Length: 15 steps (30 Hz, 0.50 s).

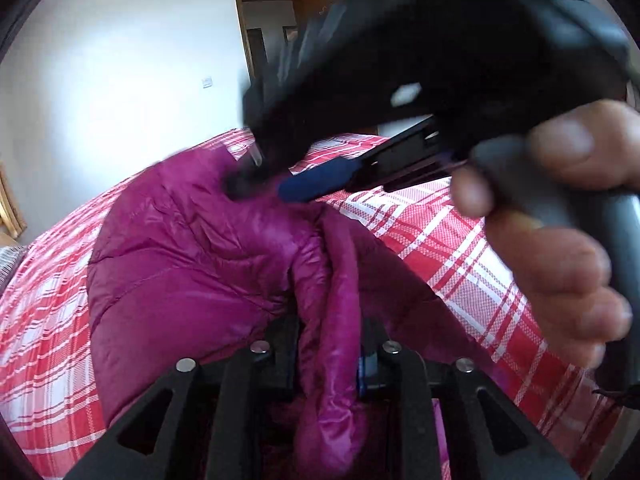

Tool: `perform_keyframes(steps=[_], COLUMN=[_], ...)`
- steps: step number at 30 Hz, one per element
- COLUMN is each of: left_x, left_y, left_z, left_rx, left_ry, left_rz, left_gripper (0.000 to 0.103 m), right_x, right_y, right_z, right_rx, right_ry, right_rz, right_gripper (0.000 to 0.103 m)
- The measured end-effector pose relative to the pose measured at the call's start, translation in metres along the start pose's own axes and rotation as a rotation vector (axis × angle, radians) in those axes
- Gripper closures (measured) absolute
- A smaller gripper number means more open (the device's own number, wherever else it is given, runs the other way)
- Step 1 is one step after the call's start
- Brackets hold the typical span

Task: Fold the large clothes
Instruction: 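Fold the lifted jacket over the bundle with the left tool while the right tool holds it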

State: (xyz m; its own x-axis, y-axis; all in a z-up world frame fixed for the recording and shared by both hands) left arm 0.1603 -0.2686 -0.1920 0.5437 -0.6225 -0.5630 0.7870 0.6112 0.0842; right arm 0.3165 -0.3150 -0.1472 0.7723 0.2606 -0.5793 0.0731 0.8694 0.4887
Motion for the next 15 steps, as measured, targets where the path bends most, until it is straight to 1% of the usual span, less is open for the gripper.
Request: perform_keyframes(steps=[1,3,4,5,6,7,9,10,12,14,15], left_x=[-0.006,-0.028,-0.04,-0.054,-0.075,-0.087,-0.111,-0.117,-0.118,-0.102,-0.088], left_y=[0.0,0.0,-0.001,0.0,0.003,0.008,0.022,0.033,0.063,0.102,0.119], left_z=[0.0,0.005,0.008,0.01,0.014,0.016,0.017,0.016,0.007,-0.011,-0.024], left_rx=[0.002,-0.002,0.003,0.009,0.014,0.014,-0.003,-0.023,-0.061,-0.118,-0.167], left_ry=[0.004,-0.015,-0.038,-0.071,-0.123,-0.156,-0.201,-0.205,-0.197,-0.132,-0.082], left_rz=[0.009,0.025,0.013,0.006,0.013,0.023,0.036,0.051,0.106,0.198,0.197], left_gripper=[0.078,0.07,0.055,0.035,0.026,0.018,0.018,0.018,0.018,0.018,0.018], right_x=[0.004,0.006,0.007,0.008,0.007,0.007,0.008,0.009,0.008,0.004,-0.002], right_y=[-0.004,-0.012,-0.017,-0.024,-0.029,-0.032,-0.044,-0.046,-0.049,-0.054,-0.055], right_z=[-0.002,-0.002,-0.002,-0.001,-0.002,-0.003,-0.004,-0.004,-0.003,-0.001,-0.001], right_rx=[-0.008,0.01,0.028,0.035,0.036,0.042,0.059,0.067,0.077,0.083,0.089], right_ry=[0.008,0.009,0.015,0.015,0.012,0.011,0.017,0.018,0.015,0.005,-0.005], right_rz=[-0.036,-0.056,-0.075,-0.095,-0.117,-0.124,-0.139,-0.139,-0.142,-0.183,-0.212], right_gripper=[0.074,0.074,0.074,0.074,0.074,0.074,0.074,0.074,0.074,0.074,0.073])
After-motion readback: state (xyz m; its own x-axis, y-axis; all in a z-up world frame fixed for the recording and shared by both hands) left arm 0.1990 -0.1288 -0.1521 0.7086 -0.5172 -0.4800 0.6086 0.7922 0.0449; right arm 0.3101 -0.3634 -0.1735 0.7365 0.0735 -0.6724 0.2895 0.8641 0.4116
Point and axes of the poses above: each gripper's, at about its wrist camera, not at the fingertips, and x roughly the way its jaws point, y to its left, z to its top, the point moved 10 cm from there along x, roughly the way its jaws point, and after that the axes turned 8 degrees about -z, right-handed, at the moved point
